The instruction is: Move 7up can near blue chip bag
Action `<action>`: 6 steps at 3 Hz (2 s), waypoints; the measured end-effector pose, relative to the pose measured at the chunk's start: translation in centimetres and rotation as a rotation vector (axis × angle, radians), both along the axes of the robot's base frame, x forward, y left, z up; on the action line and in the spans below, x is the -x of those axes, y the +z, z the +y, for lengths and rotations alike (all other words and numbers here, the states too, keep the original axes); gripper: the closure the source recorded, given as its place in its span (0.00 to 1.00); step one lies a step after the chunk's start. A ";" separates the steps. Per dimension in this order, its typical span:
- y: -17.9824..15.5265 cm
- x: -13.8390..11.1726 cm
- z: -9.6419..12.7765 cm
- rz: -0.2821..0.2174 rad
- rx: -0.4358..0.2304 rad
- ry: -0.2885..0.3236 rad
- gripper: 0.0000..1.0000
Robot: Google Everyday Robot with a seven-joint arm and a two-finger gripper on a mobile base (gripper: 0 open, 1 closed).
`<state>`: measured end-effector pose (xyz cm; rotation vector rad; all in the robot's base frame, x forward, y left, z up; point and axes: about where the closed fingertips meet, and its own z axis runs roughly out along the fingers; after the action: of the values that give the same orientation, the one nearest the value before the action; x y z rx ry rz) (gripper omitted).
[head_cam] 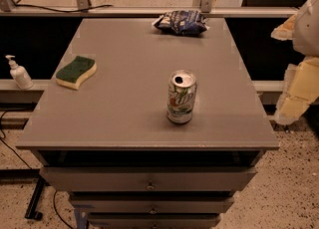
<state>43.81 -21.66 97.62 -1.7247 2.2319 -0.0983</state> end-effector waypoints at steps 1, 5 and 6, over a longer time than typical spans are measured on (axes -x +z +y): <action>0.0 0.0 0.0 0.000 0.000 0.000 0.00; -10.1 -7.1 8.3 0.012 -0.615 0.061 0.00; -11.3 -7.7 11.3 0.053 -0.724 0.075 0.00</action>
Offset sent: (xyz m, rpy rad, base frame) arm 0.0193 0.0215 -0.0493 0.3366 -0.0209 0.0161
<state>51.54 -10.34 86.27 -1.3954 1.8800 0.6913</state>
